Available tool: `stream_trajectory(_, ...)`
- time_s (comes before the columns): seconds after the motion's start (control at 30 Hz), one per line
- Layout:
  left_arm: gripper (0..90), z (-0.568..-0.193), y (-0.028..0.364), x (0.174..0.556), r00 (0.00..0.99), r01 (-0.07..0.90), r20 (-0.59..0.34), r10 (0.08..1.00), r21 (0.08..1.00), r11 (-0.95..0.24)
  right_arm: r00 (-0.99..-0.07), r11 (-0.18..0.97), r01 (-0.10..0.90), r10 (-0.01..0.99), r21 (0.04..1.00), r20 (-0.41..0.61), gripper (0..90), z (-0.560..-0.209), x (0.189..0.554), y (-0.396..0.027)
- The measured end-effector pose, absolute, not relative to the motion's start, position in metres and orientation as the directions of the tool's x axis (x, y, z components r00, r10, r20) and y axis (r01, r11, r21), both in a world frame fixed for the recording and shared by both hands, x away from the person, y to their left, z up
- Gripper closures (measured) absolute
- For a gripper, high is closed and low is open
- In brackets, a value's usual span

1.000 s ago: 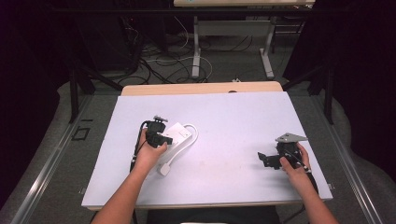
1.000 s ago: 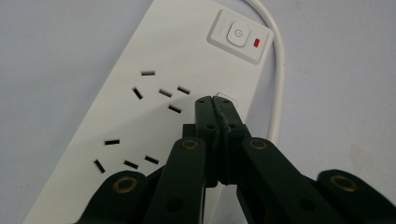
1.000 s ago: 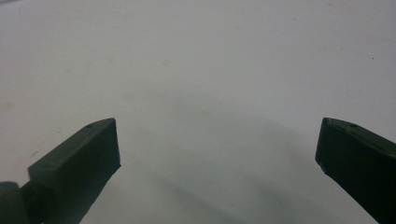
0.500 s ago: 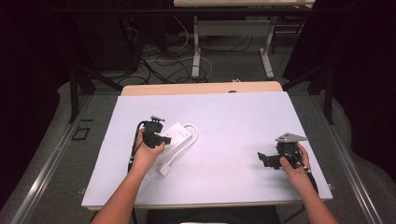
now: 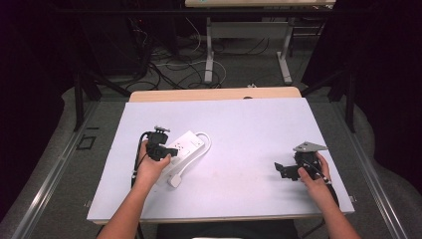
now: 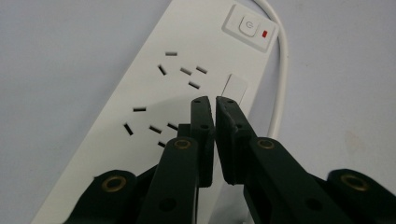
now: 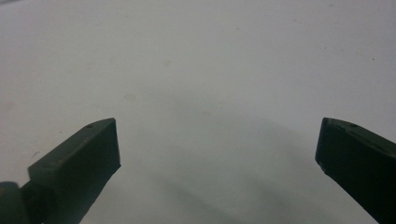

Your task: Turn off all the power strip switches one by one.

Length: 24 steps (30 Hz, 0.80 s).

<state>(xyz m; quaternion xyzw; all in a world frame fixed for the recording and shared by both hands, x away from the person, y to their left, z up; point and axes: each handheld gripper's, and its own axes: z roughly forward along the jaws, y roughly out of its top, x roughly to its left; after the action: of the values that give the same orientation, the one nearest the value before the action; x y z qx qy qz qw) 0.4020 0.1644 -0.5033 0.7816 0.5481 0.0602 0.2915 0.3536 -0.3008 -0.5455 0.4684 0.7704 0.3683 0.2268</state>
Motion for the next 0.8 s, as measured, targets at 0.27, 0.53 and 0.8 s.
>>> stream_trajectory(0.27, 86.1, -0.508, 0.171, 0.397, 0.386, 0.825, -0.224, 0.895, 0.517, -0.227, -0.457, 0.285, 0.559, 0.890, 0.779, 0.002, 0.0, -0.545, 0.354, -0.301)
stream_trajectory(0.53, 87.0, -0.512, 0.176, 0.390, 0.377, 0.832, -0.223, 0.899, 0.508, -0.223, -0.458, 0.293, 0.555, 0.889, 0.779, -0.009, 0.0, -0.545, 0.354, -0.301)
stream_trajectory(0.8, 87.7, -0.514, 0.178, 0.389, 0.380, 0.831, -0.229, 0.896, 0.511, -0.221, -0.458, 0.291, 0.555, 0.889, 0.779, -0.006, 0.0, -0.545, 0.354, -0.301)
